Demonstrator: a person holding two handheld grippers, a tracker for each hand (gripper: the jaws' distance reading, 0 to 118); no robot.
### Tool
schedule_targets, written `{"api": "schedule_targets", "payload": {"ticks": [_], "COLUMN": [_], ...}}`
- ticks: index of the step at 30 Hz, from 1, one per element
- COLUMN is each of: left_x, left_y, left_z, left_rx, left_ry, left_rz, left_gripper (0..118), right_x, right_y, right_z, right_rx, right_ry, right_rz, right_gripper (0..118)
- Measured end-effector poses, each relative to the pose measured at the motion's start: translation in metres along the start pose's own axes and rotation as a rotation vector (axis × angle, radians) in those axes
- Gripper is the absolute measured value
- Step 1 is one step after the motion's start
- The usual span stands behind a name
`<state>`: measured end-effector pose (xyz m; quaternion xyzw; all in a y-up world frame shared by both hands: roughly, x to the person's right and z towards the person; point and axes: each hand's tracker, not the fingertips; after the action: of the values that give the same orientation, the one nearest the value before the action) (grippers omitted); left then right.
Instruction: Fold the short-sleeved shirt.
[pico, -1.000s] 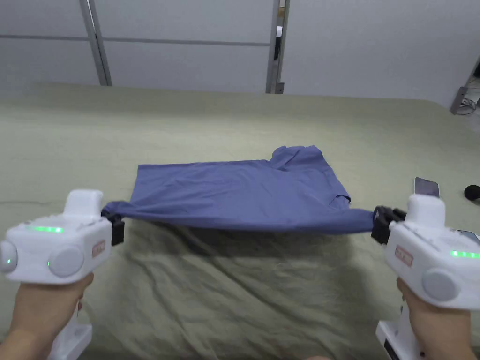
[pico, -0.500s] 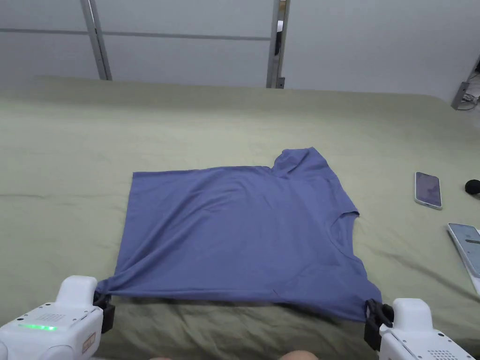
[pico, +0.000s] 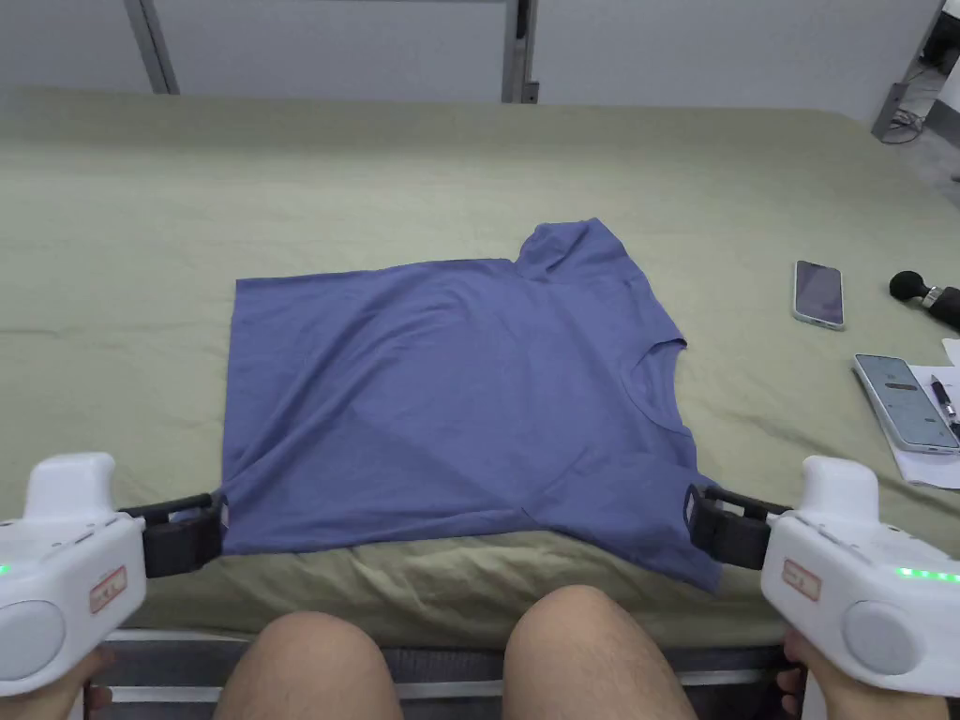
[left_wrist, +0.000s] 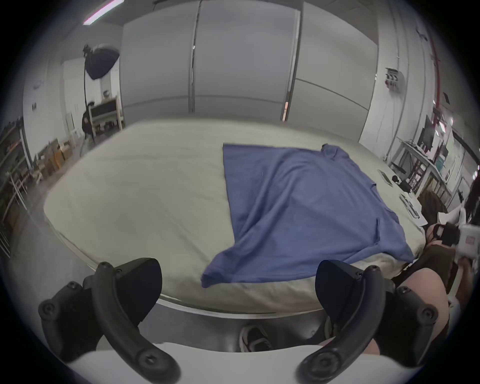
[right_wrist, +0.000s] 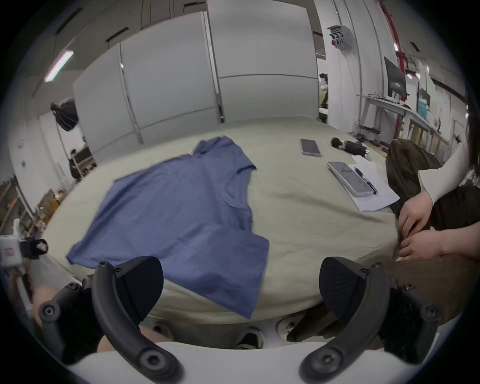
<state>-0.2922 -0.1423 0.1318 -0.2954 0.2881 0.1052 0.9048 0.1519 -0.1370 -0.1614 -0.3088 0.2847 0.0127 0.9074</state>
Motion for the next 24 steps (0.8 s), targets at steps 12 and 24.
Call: {"api": "schedule_targets", "payload": {"ticks": [12,24], "left_x": [0.008,-0.019], "left_y": [0.020,0.005], "left_z": [0.054,-0.044], "left_rx": [0.013,-0.188], "left_ry": [0.083,-0.045], "left_rz": [-0.089,0.154], "left_gripper": [0,0], "right_x": [-0.039,-0.052], "right_y": [0.028,0.033], "right_z": [0.052,0.033], "right_rx": [0.004,0.003], "right_ry": [0.069,0.123], "right_rz": [0.162,0.163], "right_gripper": [2,2]}}
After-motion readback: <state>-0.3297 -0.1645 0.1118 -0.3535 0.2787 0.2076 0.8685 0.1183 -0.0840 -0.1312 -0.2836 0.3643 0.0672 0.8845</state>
